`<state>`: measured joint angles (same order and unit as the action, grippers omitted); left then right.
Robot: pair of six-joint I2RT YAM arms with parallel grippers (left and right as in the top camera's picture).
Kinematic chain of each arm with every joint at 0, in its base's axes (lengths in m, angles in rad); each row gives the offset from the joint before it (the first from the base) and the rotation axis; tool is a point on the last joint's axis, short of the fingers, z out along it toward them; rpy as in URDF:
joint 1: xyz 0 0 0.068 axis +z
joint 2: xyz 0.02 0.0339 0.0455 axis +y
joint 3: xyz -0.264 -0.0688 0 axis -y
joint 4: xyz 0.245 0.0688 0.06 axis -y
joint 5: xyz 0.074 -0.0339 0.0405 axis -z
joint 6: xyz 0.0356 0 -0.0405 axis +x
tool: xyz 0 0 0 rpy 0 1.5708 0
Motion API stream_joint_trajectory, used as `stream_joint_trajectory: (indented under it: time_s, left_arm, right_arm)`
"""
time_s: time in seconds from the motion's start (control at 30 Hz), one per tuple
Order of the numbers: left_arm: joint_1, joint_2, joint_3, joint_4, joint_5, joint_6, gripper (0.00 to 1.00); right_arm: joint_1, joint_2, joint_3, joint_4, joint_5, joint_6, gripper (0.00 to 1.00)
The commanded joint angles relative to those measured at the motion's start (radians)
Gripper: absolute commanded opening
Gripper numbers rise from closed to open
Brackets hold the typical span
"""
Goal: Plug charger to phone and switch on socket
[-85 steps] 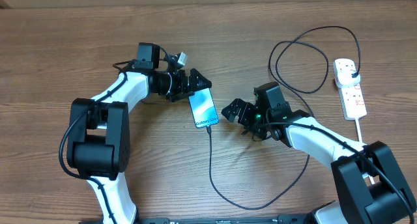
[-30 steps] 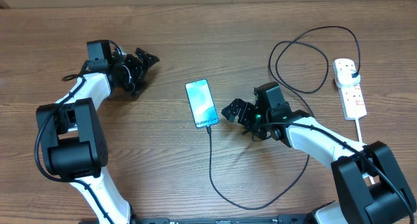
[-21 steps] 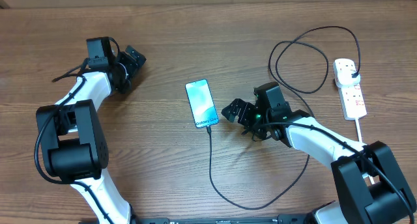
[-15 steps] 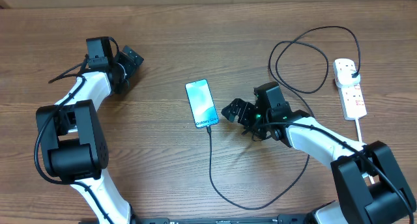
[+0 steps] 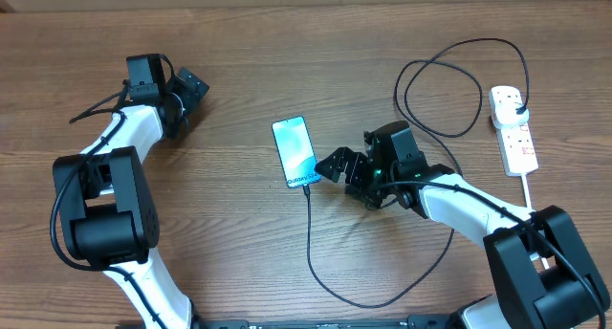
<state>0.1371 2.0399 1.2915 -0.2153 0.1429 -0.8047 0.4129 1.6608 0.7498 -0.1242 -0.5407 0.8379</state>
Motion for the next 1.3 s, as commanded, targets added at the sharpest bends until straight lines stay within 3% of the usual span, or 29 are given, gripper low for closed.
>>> stream_joint_trajectory:
  time_s: [0.0,0.5,1.27]
  left_arm:
    - [0.000,0.010,-0.010,-0.016,-0.042,0.023,1.00]
    - [0.000,0.010,-0.010,-0.016,-0.042,0.023,1.00]
    - [0.000,0.010,-0.010,-0.016,-0.042,0.023,1.00]
  right_arm:
    - [0.002,0.012,-0.009,-0.009,-0.038,0.006,1.00]
    - [0.002,0.012,-0.009,-0.025,0.159,-0.001,1.00]
    - [0.002,0.012,-0.009,-0.100,0.156,-0.001,1.00]
